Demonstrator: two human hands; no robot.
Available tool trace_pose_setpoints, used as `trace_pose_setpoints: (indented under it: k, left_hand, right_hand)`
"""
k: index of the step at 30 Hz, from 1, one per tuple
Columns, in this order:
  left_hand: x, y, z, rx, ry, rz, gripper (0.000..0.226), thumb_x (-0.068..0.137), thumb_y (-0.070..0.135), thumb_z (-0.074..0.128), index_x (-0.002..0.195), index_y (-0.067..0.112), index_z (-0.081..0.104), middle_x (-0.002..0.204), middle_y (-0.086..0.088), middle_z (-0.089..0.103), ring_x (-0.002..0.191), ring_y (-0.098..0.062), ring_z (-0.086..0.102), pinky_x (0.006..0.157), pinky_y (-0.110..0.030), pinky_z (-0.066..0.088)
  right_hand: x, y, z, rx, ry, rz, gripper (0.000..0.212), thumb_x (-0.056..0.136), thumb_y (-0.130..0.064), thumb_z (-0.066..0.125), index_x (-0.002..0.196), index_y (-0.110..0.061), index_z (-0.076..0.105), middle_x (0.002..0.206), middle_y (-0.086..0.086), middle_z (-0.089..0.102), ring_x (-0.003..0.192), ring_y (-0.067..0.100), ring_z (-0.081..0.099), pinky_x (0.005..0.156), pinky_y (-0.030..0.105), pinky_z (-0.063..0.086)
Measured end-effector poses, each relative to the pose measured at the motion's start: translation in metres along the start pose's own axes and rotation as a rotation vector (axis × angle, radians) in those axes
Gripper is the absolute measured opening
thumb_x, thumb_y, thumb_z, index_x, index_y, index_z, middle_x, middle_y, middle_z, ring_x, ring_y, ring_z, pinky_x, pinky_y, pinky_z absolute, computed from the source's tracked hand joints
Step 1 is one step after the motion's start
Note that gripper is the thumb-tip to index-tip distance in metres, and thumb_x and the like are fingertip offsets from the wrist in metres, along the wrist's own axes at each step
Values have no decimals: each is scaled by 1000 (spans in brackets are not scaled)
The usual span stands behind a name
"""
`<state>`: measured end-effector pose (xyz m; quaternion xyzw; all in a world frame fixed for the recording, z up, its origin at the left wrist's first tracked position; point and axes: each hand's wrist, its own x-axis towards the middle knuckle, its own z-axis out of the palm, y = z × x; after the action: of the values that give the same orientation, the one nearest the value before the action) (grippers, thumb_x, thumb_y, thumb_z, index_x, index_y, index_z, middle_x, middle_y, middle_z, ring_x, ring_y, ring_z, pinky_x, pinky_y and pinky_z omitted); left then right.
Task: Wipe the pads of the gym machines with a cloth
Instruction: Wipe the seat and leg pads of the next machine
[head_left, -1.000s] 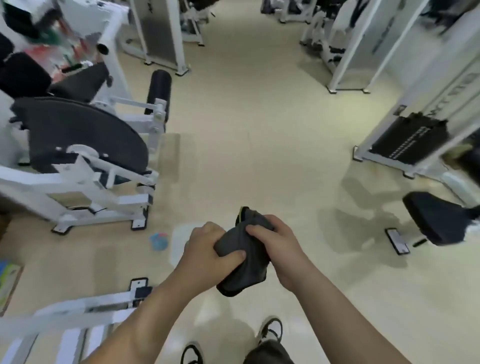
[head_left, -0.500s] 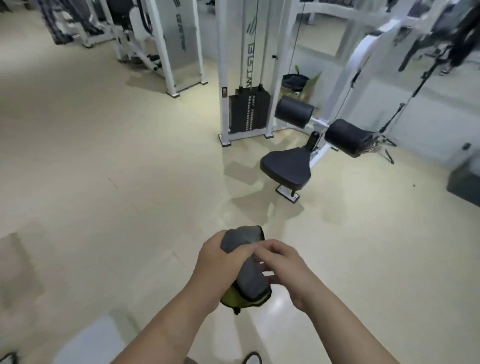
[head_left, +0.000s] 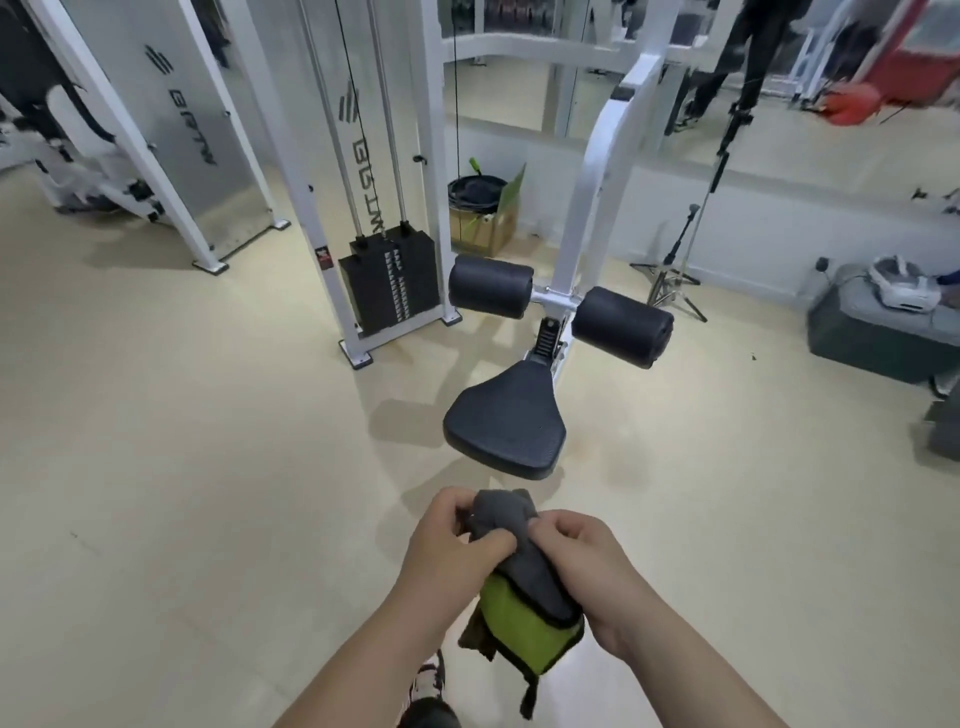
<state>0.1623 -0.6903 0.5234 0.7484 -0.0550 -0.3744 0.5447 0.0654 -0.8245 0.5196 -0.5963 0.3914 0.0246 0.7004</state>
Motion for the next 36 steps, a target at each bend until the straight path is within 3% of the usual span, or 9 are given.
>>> trace_pose_setpoints:
  k: [3,7,9,14,20,22,26,31,36]
  left_hand:
    - [72,19,-5,-137,-226,-103,64,66,40,80,126,38,59,121,10,73,115,-13,68,100,-38,54]
    - [157,51,-1,-258,-482,-251,48,84,36,68,132,34,61,125,1,74,118,-21,69,102,-51,55]
    - [191,64,6,-227,-481,-290,35,95,27,61,130,31,62,122,-6,75,115,-28,69,94,-54,58]
    - [276,83,33,-23,-240,-325,19,96,18,56,109,23,68,92,-12,74,81,-27,68,65,-37,54]
    - [417,73,26,461,-133,-18,11,92,27,63,93,37,68,88,7,72,89,-18,69,86,-39,59]
    - [464,72,26,754,-131,135,18,87,41,59,104,40,64,95,9,68,91,-17,65,83,-41,58]
    - [526,46,43,1327,-73,492,58,86,47,61,142,32,50,116,-1,54,106,-28,55,82,-42,52]
    - [552,-43,47,1459,-455,448,71,88,69,48,152,39,39,134,1,38,125,-25,40,98,-42,43]
    - [568,-73,44,1439,-319,673,62,86,79,46,126,36,66,141,-7,52,122,-35,50,95,-55,42]
  right_hand:
    - [57,-43,-2,23,51,8,27,100,-18,57,77,-13,69,78,7,70,72,18,62,63,27,46]
    - [128,-92,-13,-19,136,-8,21,97,-17,60,85,-4,71,78,2,70,73,14,63,67,26,49]
    - [157,-107,-21,-83,191,-20,19,95,-15,61,81,-10,73,73,-4,69,69,10,62,66,24,49]
    - [257,-116,-60,-235,355,59,15,89,-25,62,85,-16,74,74,-7,73,65,10,63,63,25,50]
    - [392,-78,-98,-215,391,188,21,95,-25,56,94,-10,71,93,6,74,82,21,65,78,34,53]
    - [431,-62,-105,-254,397,217,22,96,-30,55,96,-14,70,97,4,74,92,25,67,86,38,54]
    - [492,-24,-111,-362,423,268,29,99,-38,49,108,-15,65,103,5,70,94,26,65,82,36,51]
    - [542,28,-107,-499,547,348,43,99,-47,47,120,-13,64,110,11,65,106,33,61,85,38,49]
    - [561,61,-102,-528,690,311,30,98,-51,46,104,-29,65,105,0,56,107,27,56,87,41,51]
